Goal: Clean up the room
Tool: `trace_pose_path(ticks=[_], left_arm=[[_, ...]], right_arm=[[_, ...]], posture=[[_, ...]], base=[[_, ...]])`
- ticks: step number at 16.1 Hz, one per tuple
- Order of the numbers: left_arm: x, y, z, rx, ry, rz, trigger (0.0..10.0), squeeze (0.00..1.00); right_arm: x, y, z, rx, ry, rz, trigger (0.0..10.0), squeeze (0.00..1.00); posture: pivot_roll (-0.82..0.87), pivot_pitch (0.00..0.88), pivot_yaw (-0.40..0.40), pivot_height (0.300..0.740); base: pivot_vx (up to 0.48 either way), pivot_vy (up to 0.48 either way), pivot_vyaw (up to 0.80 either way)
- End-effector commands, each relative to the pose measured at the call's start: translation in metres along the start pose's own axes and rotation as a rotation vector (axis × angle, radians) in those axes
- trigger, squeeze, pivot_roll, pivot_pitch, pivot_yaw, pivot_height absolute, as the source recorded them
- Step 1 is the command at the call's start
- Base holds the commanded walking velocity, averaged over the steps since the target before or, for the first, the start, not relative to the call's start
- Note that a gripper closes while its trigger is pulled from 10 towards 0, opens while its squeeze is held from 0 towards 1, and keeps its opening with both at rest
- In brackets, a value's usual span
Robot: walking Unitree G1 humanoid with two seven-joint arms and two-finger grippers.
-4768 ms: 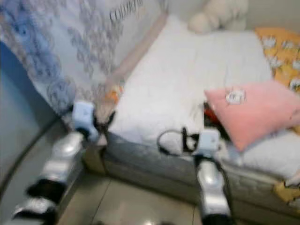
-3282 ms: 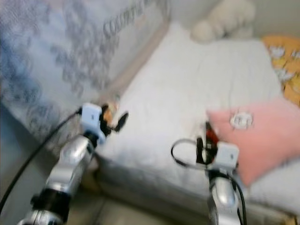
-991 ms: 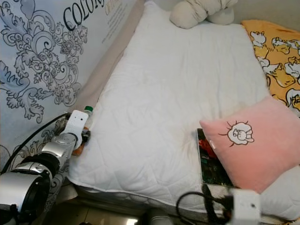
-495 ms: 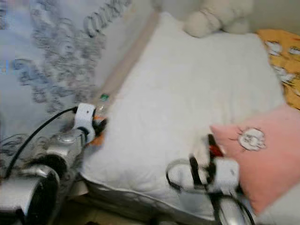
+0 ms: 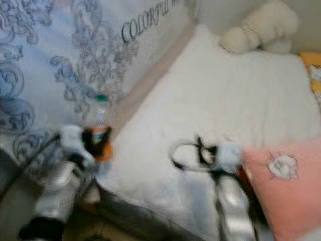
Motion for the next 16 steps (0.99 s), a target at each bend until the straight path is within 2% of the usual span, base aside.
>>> trace_pose_path(ticks=[1, 2, 5, 7, 8, 9, 10, 13, 15, 16], left_arm=[[-0.008, 0.016, -0.019, 0.019, -0.09, -0.067, 10.0, 0.0], [-0.005, 0.015, -0.021, -0.007, -0.088, -0.062, 10.0, 0.0], [-0.002, 0.013, -0.018, -0.028, -0.042, -0.043, 10.0, 0.0], [-0.003, 0.013, -0.016, -0.06, -0.024, -0.04, 10.0, 0.0], [0.0, 0.012, -0.015, -0.076, -0.023, -0.027, 10.0, 0.0], [0.001, 0.012, -0.016, -0.06, -0.035, -0.031, 10.0, 0.0], [0.004, 0.013, -0.016, -0.031, -0.048, -0.043, 10.0, 0.0], [0.002, 0.012, -0.015, -0.068, -0.051, -0.031, 10.0, 0.0], [-0.003, 0.013, -0.017, -0.091, -0.04, -0.021, 10.0, 0.0], [-0.003, 0.011, -0.02, -0.067, -0.052, -0.025, 10.0, 0.0]], right_arm=[[-0.003, -0.002, -0.002, 0.029, 0.006, -0.007, 10.0, 0.0], [-0.007, 0.001, 0.002, 0.04, 0.03, -0.026, 10.0, 0.0], [-0.01, 0.005, 0.005, 0.028, 0.029, -0.069, 10.0, 0.0], [-0.006, 0.006, 0.001, 0.01, -0.001, -0.091, 10.0, 0.0], [0.0, -0.001, -0.002, 0.023, -0.006, -0.073, 10.0, 0.0], [0.001, -0.003, -0.003, 0.023, -0.01, -0.071, 10.0, 0.0], [0.003, -0.004, -0.004, 0.023, -0.012, -0.073, 10.0, 0.0], [0.003, 0.001, -0.002, 0.044, -0.004, -0.105, 10.0, 0.0], [0.006, -0.003, -0.01, 0.008, -0.048, -0.081, 10.0, 0.0], [0.011, -0.014, -0.018, -0.025, -0.078, -0.027, 10.0, 0.0]], posture=[[0.17, 0.0, -0.106, 0.74], [0.17, 0.0, -0.105, 0.74], [0.16, 0.0, -0.095, 0.74], [0.15, 0.0, -0.087, 0.74], [0.14, 0.0, -0.08, 0.74], [0.14, 0.0, -0.078, 0.74], [0.13, 0.0, -0.073, 0.74], [0.12, 0.0, -0.071, 0.74], [0.11, 0.0, -0.071, 0.74], [0.1, 0.0, -0.073, 0.74]], base=[[0.0, -0.454, -0.77], [-0.244, -0.412, -0.76], [0.0, 0.0, -0.76], [0.0, 0.0, -0.76], [0.0, 0.0, -0.76], [0.0, 0.0, -0.76], [-0.307, -0.371, -0.76], [-0.386, -0.285, -0.76], [0.0, 0.0, -0.76], [0.0, 0.0, -0.75]])
Point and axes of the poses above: a point about 5 cm out from each wrist's last joint towards the gripper, its own x axis pointing back from the gripper into the wrist, its own y axis along the axis of the wrist's last joint, z = x × y, the point moved 1 cm from there along -x, pointing out of the wrist towards the gripper, and after that the axes turned 6 degrees about x, right-handed, at the moved point
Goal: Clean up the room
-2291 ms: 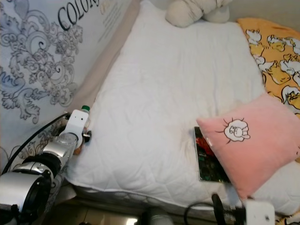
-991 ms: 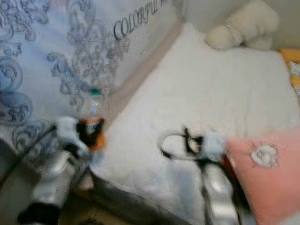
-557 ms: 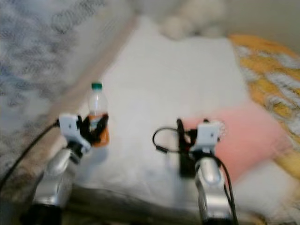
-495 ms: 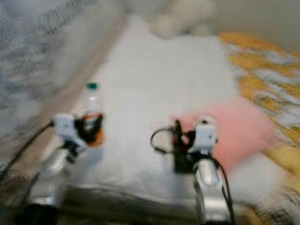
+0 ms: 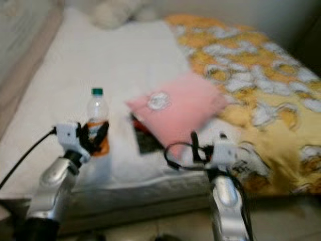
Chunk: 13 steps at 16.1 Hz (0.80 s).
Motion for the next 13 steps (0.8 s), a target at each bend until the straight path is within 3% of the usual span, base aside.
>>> trace_pose_path(ticks=[1, 4, 6, 9, 13], left_arm=[[0.001, -0.002, -0.008, -0.013, -0.038, -0.009, 10.0, 0.0], [0.009, -0.011, -0.012, -0.002, -0.069, 0.009, 10.0, 0.0], [0.006, -0.013, -0.019, 0.001, -0.11, 0.011, 10.0, 0.0], [0.0, -0.013, -0.028, -0.014, -0.153, 0.009, 10.0, 0.0], [-0.013, -0.012, -0.033, -0.003, -0.165, 0.012, 10.0, 0.0]], right_arm=[[0.006, -0.01, -0.019, -0.044, -0.073, 0.06, 10.0, 0.0], [0.019, -0.022, -0.033, -0.076, -0.121, 0.117, 10.0, 0.0], [0.018, -0.016, -0.029, -0.069, -0.115, 0.082, 10.0, 0.0], [0.012, -0.012, -0.02, -0.046, -0.088, 0.077, 10.0, 0.0], [0.014, -0.014, -0.02, -0.034, -0.081, 0.083, 10.0, 0.0]], posture=[[0.09, 0.0, -0.073, 0.74], [0.08, 0.0, -0.076, 0.74], [0.07, 0.0, -0.073, 0.74], [0.06, 0.0, -0.06, 0.74], [0.04, 0.0, -0.055, 0.74]], base=[[0.0, 0.0, -0.75], [0.0, -0.26, -0.75], [0.0, -0.48, -0.57], [0.0, -0.48, 0.0], [0.0, -0.48, -0.75]])
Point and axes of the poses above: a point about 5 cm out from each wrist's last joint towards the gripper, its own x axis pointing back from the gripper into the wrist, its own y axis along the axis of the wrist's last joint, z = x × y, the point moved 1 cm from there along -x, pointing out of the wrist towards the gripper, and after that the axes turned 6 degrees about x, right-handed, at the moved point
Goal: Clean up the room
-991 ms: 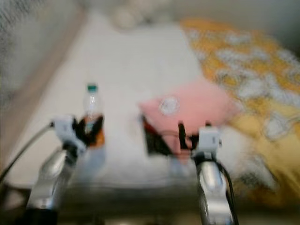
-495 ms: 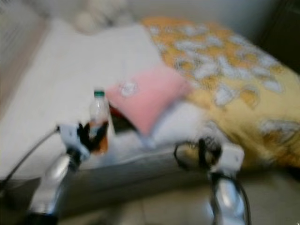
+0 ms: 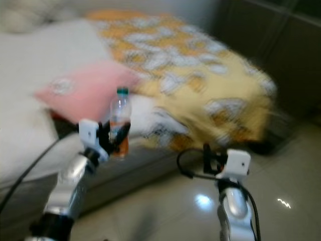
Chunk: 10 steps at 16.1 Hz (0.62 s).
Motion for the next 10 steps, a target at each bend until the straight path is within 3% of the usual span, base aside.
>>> trace_pose_path(ticks=[1, 2, 4, 10], left_arm=[[-0.0019, -0.0089, -0.0008, -0.03, 0.012, 0.057, 10.0, 0.0], [-0.0033, -0.0159, 0.0012, -0.106, 0.057, 0.117, 10.0, 0.0], [-0.0013, -0.0125, -0.0028, -0.031, -0.01, 0.092, 10.0, 0.0], [-0.0063, -0.0164, -0.0062, -0.032, -0.03, 0.087, 10.0, 0.0]], right_arm=[[-0.0001, 0.0038, -0.0105, 0.013, -0.031, -0.015, 10.0, 0.0], [0.0017, 0.0018, -0.0143, 0.006, -0.048, -0.005, 10.0, 0.0], [0.0045, -0.0008, -0.016, 0.005, -0.05, -0.001, 10.0, 0.0], [-0.0047, 0.0076, -0.0087, 0.043, -0.024, -0.034, 10.0, 0.0]], posture=[[0.03, 0.0, -0.05, 0.74], [0.03, 0.0, -0.05, 0.74], [0.03, 0.0, -0.045, 0.74], [0.02, 0.0, -0.032, 0.74]], base=[[0.0, 0.0, -0.76], [0.0, 0.0, -0.76], [0.0, 0.0, -0.77], [0.451, -0.047, 0.0]])
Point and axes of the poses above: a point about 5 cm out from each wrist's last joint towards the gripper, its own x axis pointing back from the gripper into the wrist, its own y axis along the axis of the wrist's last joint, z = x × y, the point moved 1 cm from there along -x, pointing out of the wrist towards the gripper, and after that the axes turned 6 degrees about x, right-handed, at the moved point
